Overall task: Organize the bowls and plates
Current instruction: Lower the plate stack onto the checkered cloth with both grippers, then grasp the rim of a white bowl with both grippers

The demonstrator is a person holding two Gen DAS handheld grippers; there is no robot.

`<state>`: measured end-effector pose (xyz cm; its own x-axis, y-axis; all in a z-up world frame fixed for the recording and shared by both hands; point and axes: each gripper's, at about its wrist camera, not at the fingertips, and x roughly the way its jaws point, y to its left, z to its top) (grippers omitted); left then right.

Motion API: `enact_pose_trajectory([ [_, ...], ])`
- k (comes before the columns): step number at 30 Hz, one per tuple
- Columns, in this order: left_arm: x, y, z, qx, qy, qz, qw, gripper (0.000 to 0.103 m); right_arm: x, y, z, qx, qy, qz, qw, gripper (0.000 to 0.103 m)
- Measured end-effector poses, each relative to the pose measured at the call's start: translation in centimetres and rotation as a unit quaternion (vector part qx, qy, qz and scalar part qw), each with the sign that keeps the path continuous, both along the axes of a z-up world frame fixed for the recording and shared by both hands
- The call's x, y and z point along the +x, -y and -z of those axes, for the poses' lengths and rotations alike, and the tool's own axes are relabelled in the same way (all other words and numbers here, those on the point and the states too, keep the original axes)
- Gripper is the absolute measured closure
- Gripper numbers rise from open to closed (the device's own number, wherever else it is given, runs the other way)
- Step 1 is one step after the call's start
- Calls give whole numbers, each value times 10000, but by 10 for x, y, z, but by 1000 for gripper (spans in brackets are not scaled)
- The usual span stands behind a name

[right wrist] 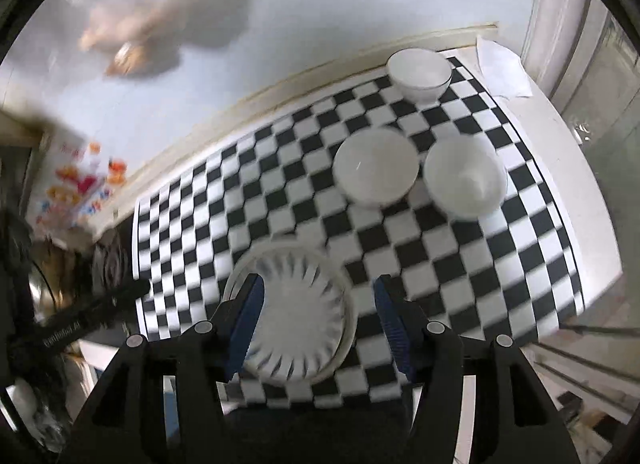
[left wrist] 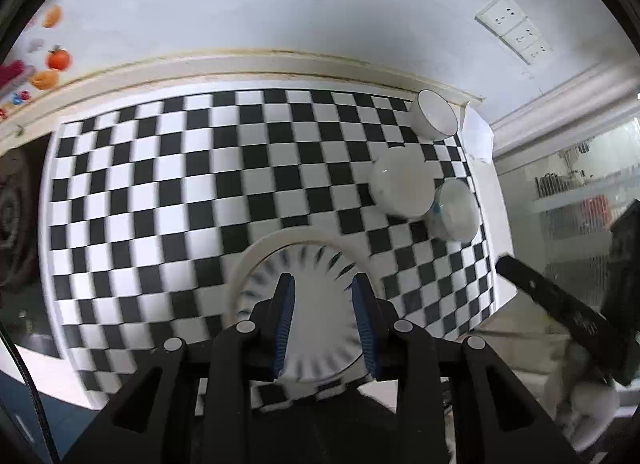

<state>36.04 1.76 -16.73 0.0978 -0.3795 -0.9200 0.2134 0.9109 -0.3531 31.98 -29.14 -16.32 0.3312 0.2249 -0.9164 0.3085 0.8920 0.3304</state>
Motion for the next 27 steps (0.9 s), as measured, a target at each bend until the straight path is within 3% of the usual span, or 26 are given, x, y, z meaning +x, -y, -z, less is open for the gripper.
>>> enact_pose_trajectory([
  [4,28,44,32,-19,-303,-39,9995,76,56,56,46,-49,-243,-175,9995,42],
  [7,50,83,63,43,-558,-88,9984,76,107,93,91,218,-574,-471,9970,44],
  [14,95,145,135,244,-1186,-382,9919,76,181,117,168,482,-1239,-1257,9831,56],
  [18,105,157,164,409,-1452,-507,9873,76,199,116,203,568,-1616,-1602,9721,66],
  [22,106,165,183,418,-1639,-534,9841,82,204,112,226,678,-1844,-1834,9632,89],
  [27,106,171,179,662,-1394,-536,9866,85,202,111,225,733,-1859,-1926,9607,91],
])
